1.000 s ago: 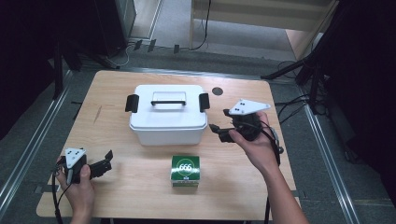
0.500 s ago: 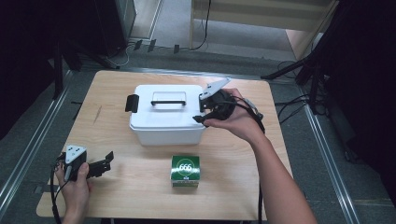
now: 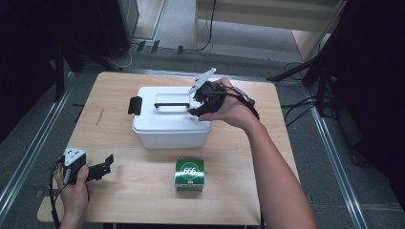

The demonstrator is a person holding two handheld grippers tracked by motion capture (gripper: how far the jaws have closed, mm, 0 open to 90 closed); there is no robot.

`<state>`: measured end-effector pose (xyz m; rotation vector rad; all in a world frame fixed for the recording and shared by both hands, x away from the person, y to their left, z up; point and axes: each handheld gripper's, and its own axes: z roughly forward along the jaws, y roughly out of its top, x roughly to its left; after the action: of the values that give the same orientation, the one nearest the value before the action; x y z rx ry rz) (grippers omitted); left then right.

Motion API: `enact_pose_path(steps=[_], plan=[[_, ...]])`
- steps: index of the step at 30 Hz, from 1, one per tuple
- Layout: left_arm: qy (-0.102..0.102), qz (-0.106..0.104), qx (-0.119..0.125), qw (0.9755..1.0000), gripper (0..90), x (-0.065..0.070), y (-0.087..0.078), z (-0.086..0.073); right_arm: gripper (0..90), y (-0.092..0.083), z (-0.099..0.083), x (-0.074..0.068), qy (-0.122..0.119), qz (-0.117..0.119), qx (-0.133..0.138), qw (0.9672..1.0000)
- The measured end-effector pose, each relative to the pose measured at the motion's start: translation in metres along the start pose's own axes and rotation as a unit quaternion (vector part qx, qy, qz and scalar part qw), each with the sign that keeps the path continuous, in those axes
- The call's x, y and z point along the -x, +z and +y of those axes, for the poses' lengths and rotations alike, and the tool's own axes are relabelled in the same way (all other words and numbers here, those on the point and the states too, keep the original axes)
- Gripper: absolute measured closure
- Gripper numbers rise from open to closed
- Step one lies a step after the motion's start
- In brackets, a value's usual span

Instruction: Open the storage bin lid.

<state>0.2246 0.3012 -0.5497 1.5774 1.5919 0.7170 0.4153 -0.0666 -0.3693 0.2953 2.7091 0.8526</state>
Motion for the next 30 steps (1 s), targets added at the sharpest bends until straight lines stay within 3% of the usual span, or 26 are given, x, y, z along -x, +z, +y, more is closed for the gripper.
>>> enact_pose_path(steps=[3,7,13,19,30], plan=[[-0.002,-0.004,-0.007,1.0,0.1,0.0,0.002,0.0,52.5,0.003,0.007,0.001,-0.008,0.0,-0.003,1.0],[-0.008,-0.005,-0.017,0.9998,0.1,-0.001,0.004,-0.001,63.2,0.007,0.013,0.002,-0.014,0.022,-0.01,0.9996],[-0.004,-0.007,-0.02,0.9998,0.1,0.001,0.005,-0.001,72.7,0.014,0.021,0.005,-0.018,0.037,-0.015,0.999],[0.004,-0.012,-0.025,0.9996,0.1,0.002,0.006,-0.001,74.5,0.02,0.03,0.004,-0.022,0.051,-0.004,0.9985],[-0.001,-0.015,-0.02,0.9997,0.1,0.0,0.005,-0.001,79.2,0.033,0.047,-0.002,-0.055,0.039,-0.032,0.9972]])
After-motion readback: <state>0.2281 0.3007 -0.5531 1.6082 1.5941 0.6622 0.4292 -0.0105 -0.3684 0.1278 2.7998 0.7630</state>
